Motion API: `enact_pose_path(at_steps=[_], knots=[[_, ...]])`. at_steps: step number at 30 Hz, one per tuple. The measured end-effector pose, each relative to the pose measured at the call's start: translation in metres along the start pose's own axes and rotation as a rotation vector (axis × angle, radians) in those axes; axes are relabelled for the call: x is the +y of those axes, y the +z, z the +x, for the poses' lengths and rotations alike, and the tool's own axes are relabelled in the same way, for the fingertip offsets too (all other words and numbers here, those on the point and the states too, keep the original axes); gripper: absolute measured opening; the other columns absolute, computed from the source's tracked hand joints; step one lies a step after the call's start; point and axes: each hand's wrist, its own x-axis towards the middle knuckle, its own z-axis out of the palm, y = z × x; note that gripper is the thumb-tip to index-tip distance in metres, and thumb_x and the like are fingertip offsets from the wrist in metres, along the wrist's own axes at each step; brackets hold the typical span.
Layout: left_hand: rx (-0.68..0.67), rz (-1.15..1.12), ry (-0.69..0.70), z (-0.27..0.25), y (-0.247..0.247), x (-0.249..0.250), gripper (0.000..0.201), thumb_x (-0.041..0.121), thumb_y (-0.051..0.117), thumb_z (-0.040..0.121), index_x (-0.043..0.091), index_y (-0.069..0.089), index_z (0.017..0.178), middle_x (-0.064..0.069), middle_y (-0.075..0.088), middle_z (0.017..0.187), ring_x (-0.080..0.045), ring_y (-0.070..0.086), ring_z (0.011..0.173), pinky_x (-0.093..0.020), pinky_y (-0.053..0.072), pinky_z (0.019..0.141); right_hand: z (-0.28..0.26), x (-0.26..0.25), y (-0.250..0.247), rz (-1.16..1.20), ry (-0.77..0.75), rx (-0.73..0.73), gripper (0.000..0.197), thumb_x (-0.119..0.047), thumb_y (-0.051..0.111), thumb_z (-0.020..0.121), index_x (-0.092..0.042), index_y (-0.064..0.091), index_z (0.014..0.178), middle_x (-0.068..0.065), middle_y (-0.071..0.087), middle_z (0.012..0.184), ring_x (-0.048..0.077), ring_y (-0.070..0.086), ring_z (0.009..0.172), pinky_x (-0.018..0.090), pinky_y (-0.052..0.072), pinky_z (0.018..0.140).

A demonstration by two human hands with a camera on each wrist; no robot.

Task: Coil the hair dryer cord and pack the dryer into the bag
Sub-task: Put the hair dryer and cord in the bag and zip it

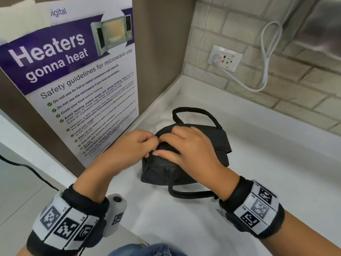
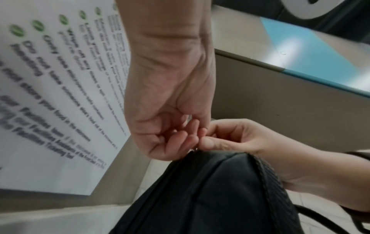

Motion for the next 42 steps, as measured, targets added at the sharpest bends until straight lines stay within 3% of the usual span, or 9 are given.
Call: enact_pose_path(at_steps=[6,11,13,15,20,26,29,34,42], knots=[[-0.035,0.001,0.120,-0.005,0.005,0.001,0.034,0.034,0.045,0.080,0.007,0.041,0.059,0.006,0.030,0.054,-0.011,0.029,0.055,-0.034,0.024,0.058,0.003,0.002,0.002,-0.002,0.017,-0.077,0.025,-0.037,0.053,0.088,-0.016,0.066,0.085,0.001,0.058,0.074,0.017,0.055,0.064,0.029,0.040,0.061],[-0.067,-0.068,0.146,-0.008,-0.004,-0.007,0.033,0.049,0.058,0.084,0.021,0.059,0.067,0.005,0.055,0.066,-0.012,0.051,0.067,-0.034,0.042,0.066,0.003,0.004,0.000,0.021,0.026,-0.092,0.018,-0.026,0.053,0.090,-0.016,0.068,0.086,0.000,0.059,0.077,0.017,0.056,0.067,0.028,0.039,0.063],[-0.064,-0.092,0.178,-0.009,-0.006,-0.010,0.021,0.043,0.066,0.079,0.022,0.063,0.079,0.008,0.063,0.079,-0.009,0.059,0.079,-0.029,0.049,0.073,0.003,0.004,-0.001,0.048,0.060,-0.077,0.017,-0.025,0.054,0.091,-0.017,0.068,0.086,-0.001,0.060,0.078,0.017,0.057,0.069,0.032,0.040,0.066],[0.064,0.022,0.253,-0.009,-0.004,-0.013,0.016,0.027,0.074,0.075,0.022,0.062,0.084,0.009,0.063,0.085,-0.006,0.060,0.083,-0.022,0.051,0.072,0.003,0.002,0.000,0.031,0.063,-0.042,0.017,-0.026,0.054,0.092,-0.018,0.067,0.083,-0.003,0.060,0.077,0.016,0.056,0.069,0.035,0.041,0.068],[0.211,0.154,0.344,-0.007,0.009,-0.015,0.022,0.010,0.074,0.071,0.023,0.061,0.084,0.012,0.062,0.078,-0.003,0.059,0.077,-0.014,0.049,0.065,-0.001,-0.007,0.002,-0.036,-0.001,0.033,0.016,-0.017,0.057,0.088,-0.013,0.064,0.075,-0.001,0.058,0.071,0.018,0.052,0.063,0.034,0.041,0.066],[0.185,0.324,0.342,-0.001,0.012,-0.012,0.023,0.020,0.070,0.071,0.034,0.055,0.080,0.014,0.056,0.075,0.003,0.053,0.076,-0.014,0.043,0.060,-0.004,-0.007,0.003,-0.050,0.000,0.095,0.017,-0.014,0.058,0.087,-0.012,0.063,0.071,0.001,0.054,0.066,0.017,0.049,0.059,0.034,0.040,0.063],[0.183,0.374,0.320,-0.001,0.013,-0.010,0.018,0.031,0.062,0.069,0.039,0.049,0.078,0.014,0.055,0.075,-0.001,0.052,0.075,-0.023,0.044,0.059,-0.005,-0.006,0.002,-0.072,0.000,0.107,0.016,-0.012,0.060,0.086,-0.011,0.063,0.070,0.002,0.054,0.066,0.018,0.049,0.059,0.033,0.040,0.060],[0.218,0.444,0.323,-0.002,0.017,-0.005,0.018,0.023,0.065,0.078,0.033,0.050,0.079,0.013,0.056,0.076,0.003,0.047,0.070,-0.023,0.040,0.056,-0.006,-0.003,-0.001,-0.068,0.018,0.115,0.015,-0.012,0.061,0.085,-0.010,0.064,0.071,0.003,0.056,0.066,0.018,0.050,0.059,0.032,0.040,0.059],[0.222,0.566,0.304,-0.004,0.020,0.003,0.012,0.030,0.061,0.078,0.028,0.049,0.078,0.009,0.056,0.075,-0.007,0.044,0.077,-0.019,0.035,0.055,-0.010,-0.005,0.000,-0.080,0.093,0.135,0.019,-0.011,0.059,0.085,-0.009,0.061,0.067,0.003,0.055,0.065,0.019,0.049,0.057,0.033,0.040,0.059]])
